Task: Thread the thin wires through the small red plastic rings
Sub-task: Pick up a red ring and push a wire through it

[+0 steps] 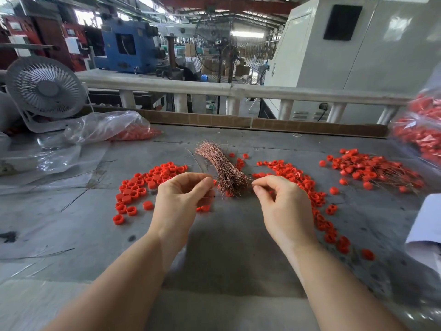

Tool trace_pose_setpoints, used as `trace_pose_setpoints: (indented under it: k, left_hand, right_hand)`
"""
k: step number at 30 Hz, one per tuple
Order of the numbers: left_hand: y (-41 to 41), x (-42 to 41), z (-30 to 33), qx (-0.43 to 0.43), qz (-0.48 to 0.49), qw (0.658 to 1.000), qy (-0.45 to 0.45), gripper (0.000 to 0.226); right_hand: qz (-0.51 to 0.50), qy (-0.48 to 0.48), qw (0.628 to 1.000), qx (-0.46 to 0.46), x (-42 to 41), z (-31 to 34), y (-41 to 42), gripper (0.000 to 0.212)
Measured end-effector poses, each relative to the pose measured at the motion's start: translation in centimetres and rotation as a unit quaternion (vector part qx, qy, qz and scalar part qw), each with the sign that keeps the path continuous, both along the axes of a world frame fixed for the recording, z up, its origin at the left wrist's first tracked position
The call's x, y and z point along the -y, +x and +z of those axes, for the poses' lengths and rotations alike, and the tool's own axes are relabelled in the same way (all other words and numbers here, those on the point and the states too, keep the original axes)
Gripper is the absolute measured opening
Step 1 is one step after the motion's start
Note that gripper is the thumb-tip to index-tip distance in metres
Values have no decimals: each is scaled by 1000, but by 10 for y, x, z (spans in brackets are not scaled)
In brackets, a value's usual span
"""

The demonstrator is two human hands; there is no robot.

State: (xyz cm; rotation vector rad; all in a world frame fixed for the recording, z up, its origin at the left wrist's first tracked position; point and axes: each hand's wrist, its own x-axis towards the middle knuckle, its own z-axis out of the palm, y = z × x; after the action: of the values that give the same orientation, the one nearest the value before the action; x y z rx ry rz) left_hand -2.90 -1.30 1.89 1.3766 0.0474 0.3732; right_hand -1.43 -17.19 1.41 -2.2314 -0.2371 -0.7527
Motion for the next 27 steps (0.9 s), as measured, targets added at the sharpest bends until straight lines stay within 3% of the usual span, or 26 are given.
trace_pose_setpoints:
  k: [6, 14, 27]
  left_hand:
    - [4, 1, -5, -13, 5, 999, 49, 18]
    - [2, 8, -8, 1, -28, 990, 140, 20]
    - [3, 7, -10, 38, 13, 956, 291, 27]
  right_hand:
    - [-25, -25, 999, -9, 2, -1, 1, 14]
    - [141, -49, 988, -29, -10, -4, -6, 16]
    - [136, -28, 990, -8, -8, -4, -3, 15]
